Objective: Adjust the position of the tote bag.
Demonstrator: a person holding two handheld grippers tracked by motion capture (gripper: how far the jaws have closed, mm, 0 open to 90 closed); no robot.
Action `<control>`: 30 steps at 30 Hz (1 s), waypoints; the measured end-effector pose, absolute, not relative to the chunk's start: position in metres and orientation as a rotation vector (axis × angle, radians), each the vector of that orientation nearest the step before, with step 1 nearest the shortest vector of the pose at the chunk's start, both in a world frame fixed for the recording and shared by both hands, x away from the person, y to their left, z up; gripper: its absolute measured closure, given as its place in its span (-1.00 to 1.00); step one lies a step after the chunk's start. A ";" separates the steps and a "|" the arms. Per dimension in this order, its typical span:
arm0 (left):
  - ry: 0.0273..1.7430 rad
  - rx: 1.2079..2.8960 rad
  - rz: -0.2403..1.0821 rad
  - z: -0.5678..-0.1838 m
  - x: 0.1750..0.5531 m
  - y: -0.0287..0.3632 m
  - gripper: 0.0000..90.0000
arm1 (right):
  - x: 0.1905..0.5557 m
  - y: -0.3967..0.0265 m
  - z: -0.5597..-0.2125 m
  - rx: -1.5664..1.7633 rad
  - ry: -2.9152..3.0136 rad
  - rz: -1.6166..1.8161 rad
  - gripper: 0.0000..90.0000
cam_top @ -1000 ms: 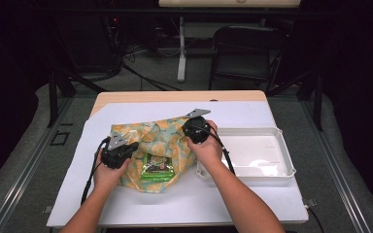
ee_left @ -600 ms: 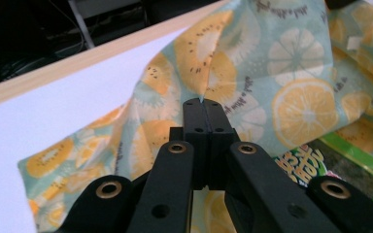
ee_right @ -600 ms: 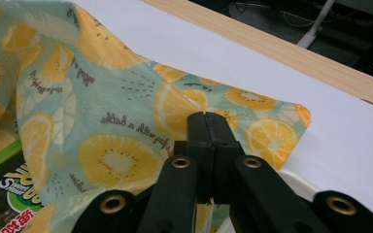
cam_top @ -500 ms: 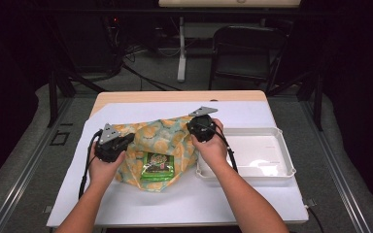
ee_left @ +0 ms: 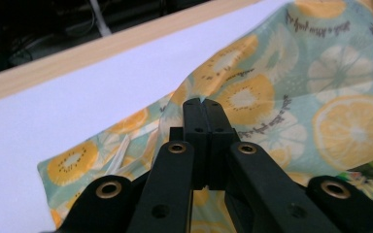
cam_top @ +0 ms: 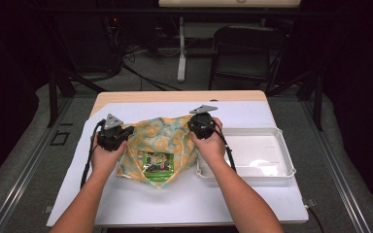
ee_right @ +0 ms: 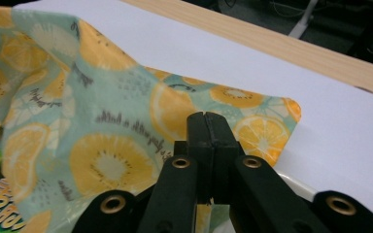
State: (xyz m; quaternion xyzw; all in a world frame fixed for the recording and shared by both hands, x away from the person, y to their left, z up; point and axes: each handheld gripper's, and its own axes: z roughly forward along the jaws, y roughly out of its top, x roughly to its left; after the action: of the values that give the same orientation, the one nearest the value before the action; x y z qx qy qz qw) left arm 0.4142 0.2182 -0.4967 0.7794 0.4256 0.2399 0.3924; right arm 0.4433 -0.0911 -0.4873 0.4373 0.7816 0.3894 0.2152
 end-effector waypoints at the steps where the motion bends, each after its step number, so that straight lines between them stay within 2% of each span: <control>1: 1.093 1.979 0.602 -0.500 0.417 0.218 1.00 | 0.445 -0.092 -0.489 1.227 2.163 1.072 1.00; 17: 1.166 2.027 0.552 -0.530 0.424 0.221 1.00 | 0.456 -0.089 -0.507 1.268 2.213 0.984 0.97; 21: 1.161 2.017 0.535 -0.530 0.425 0.221 1.00 | 0.454 -0.087 -0.506 1.258 2.226 0.983 0.88; 27: 1.143 2.009 0.526 -0.527 0.424 0.222 1.00 | 0.443 -0.089 -0.491 1.214 2.182 1.030 0.58; 30: 1.138 1.997 0.528 -0.525 0.423 0.222 1.00 | 0.435 -0.090 -0.481 1.199 2.156 1.064 0.54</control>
State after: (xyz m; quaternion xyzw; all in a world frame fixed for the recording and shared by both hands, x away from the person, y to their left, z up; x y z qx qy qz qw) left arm 0.4228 0.2223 -0.5253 0.7826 0.4462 0.2067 0.3817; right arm 0.4349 -0.0902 -0.4814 0.4349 0.7817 0.3860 0.2255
